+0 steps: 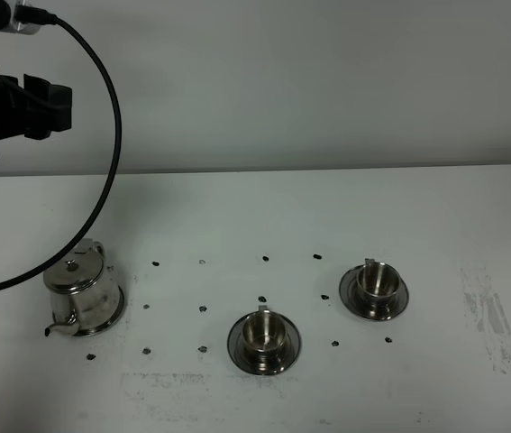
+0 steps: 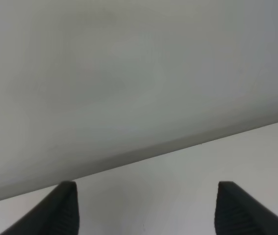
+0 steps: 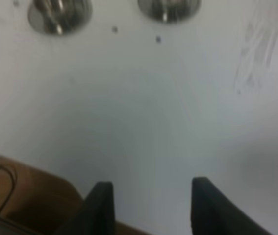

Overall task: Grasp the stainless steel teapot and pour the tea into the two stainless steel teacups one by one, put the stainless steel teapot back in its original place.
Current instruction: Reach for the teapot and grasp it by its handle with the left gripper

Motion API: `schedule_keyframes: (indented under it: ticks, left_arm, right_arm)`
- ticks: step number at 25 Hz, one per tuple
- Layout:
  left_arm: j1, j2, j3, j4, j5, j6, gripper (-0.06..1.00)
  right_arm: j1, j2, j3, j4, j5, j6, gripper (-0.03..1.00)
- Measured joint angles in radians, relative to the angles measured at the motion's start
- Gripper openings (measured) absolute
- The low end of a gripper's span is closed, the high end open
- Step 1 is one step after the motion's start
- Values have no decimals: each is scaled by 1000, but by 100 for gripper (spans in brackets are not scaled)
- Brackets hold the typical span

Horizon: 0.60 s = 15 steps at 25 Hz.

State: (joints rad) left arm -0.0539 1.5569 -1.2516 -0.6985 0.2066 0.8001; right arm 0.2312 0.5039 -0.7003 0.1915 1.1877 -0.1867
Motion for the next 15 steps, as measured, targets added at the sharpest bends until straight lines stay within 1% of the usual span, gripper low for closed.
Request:
schedule_keyframes:
  ticks: [4, 5, 10, 15]
  left_arm:
    - [0, 0, 0, 0, 7, 0, 58]
    - [0, 0, 0, 0, 8, 0, 58]
    - [0, 0, 0, -1, 26, 0, 58]
    - [0, 14, 0, -2, 43, 0, 58]
  right_arm:
    - [0, -100, 139, -10, -75, 0, 35]
    - [0, -126, 155, -12, -75, 0, 35]
    - [0, -230, 167, -23, -54, -6, 35]
    - [0, -287, 167, -48, -53, -10, 35]
